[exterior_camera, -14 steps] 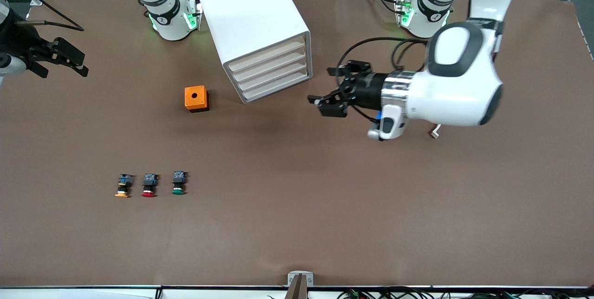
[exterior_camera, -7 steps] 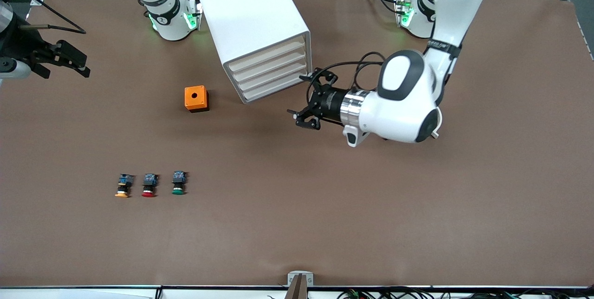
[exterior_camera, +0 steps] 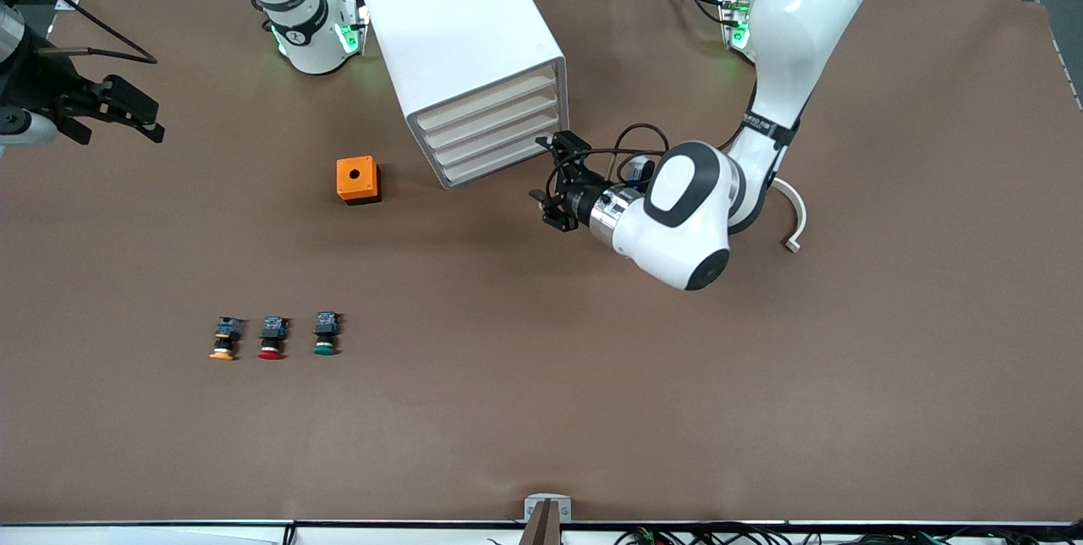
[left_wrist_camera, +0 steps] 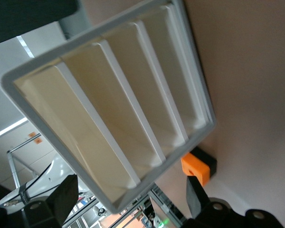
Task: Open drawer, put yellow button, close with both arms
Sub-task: 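Grasp the drawer handle with the left gripper, then pull the drawer with the left gripper while the right gripper grasps the button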
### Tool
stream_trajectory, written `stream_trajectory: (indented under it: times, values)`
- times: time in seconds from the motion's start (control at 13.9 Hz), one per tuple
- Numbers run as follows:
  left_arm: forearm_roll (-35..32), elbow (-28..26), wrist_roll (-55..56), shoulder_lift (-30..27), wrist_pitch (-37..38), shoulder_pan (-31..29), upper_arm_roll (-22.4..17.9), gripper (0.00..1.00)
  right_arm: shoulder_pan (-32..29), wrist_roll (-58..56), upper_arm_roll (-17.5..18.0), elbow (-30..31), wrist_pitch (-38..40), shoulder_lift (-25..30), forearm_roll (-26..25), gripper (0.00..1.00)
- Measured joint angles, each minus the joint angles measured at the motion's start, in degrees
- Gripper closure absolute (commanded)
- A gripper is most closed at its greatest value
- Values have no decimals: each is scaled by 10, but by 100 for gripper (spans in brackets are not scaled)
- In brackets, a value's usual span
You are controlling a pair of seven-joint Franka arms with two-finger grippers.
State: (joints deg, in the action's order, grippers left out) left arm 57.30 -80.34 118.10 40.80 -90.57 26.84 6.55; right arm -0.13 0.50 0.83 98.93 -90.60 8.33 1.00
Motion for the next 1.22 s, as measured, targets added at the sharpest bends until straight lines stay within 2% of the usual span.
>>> stream_trajectory:
  times: [0.36,0.65,0.79,1.01,1.22]
  values:
    - [5,1,85,36,90,9,3,1,0,0,0,-1,0,0,-1,0]
    - [34,1,106,51,143,22,4,1,0,0,-1,-2,1,-2,-1,0]
    - [38,1,115,61,148,30,5,11,0,0,-2,-2,0,-16,-11,0]
    - [38,0,121,79,152,37,6,38,-6,0,-3,-2,-28,-78,-17,0]
    - [42,1,127,88,159,49,7,48,-48,-9,-6,-10,-90,-173,-17,0]
